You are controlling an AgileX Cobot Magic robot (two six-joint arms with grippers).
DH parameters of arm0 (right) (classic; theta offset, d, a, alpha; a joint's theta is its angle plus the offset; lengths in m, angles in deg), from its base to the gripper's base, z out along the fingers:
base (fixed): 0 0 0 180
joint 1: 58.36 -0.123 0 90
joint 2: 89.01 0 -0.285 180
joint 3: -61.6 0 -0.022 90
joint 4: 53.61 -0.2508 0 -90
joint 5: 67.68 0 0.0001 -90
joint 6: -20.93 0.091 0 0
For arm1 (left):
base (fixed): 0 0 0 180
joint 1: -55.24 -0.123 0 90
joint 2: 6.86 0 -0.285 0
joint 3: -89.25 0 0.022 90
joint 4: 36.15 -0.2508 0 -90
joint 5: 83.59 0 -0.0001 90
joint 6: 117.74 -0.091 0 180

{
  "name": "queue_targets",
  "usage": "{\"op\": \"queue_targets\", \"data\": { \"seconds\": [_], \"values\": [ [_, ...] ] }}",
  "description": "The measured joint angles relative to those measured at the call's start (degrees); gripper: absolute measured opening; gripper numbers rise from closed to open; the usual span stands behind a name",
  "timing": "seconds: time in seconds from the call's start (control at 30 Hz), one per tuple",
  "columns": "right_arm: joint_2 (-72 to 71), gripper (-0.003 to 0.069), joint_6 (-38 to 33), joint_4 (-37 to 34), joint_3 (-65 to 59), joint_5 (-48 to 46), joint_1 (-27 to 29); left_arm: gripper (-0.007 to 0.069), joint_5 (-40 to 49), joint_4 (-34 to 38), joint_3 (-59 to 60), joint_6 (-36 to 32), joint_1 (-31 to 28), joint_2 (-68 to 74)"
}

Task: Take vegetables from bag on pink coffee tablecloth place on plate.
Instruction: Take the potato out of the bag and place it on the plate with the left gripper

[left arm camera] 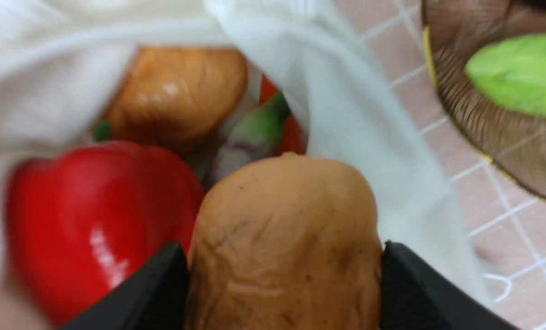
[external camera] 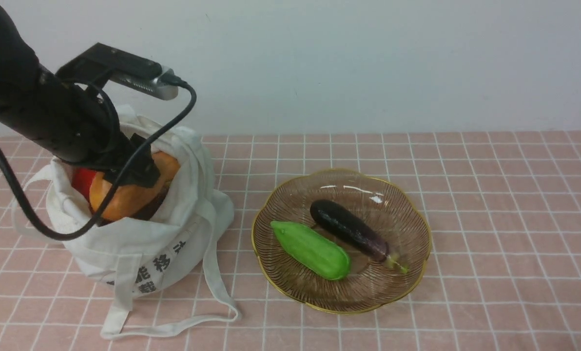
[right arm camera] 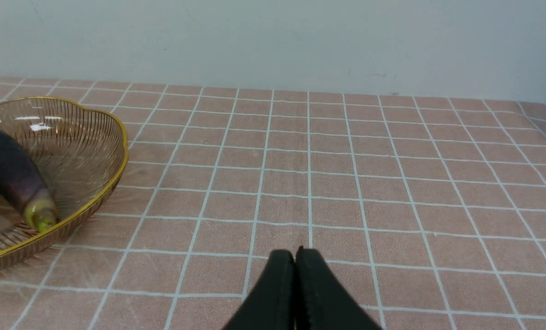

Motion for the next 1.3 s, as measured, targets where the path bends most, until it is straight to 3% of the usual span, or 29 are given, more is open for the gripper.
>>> {"op": "queue_targets", "data": {
  "seconds": [0.13, 0.23, 0.47, 0.7, 1.0, 1.17, 1.3],
  "values": [
    [0.00, -0.0012, 0.00, 0.00, 0.00, 0.00, 0.00, 0.0470, 0.06, 3.42, 0.00, -0.05, 0.38, -3.64],
    [0.00, -0.0012, 0.00, 0.00, 0.00, 0.00, 0.00, 0.0470, 0.06, 10.91, -0.05, -3.36, 4.32, -7.55],
    [0.00, -0.0012, 0.00, 0.00, 0.00, 0.00, 0.00, 0.0470, -3.48, 16.78, -0.17, -10.12, 22.08, -4.37],
    [0.00, -0.0012, 0.00, 0.00, 0.00, 0.00, 0.00, 0.0470, -12.31, 16.71, -0.17, -10.38, 31.53, 9.38],
    [0.00, -0.0012, 0.00, 0.00, 0.00, 0.00, 0.00, 0.0470, -23.38, 16.71, -0.17, -10.38, 33.09, 20.78],
    [0.00, -0.0012, 0.00, 0.00, 0.00, 0.00, 0.00, 0.0472, -24.98, 17.09, -0.17, -10.39, 33.09, 21.94],
    [0.00, -0.0012, 0.00, 0.00, 0.00, 0.00, 0.00, 0.0529, -25.52, 17.62, -0.17, -9.92, 33.09, 22.06]
  ]
}}
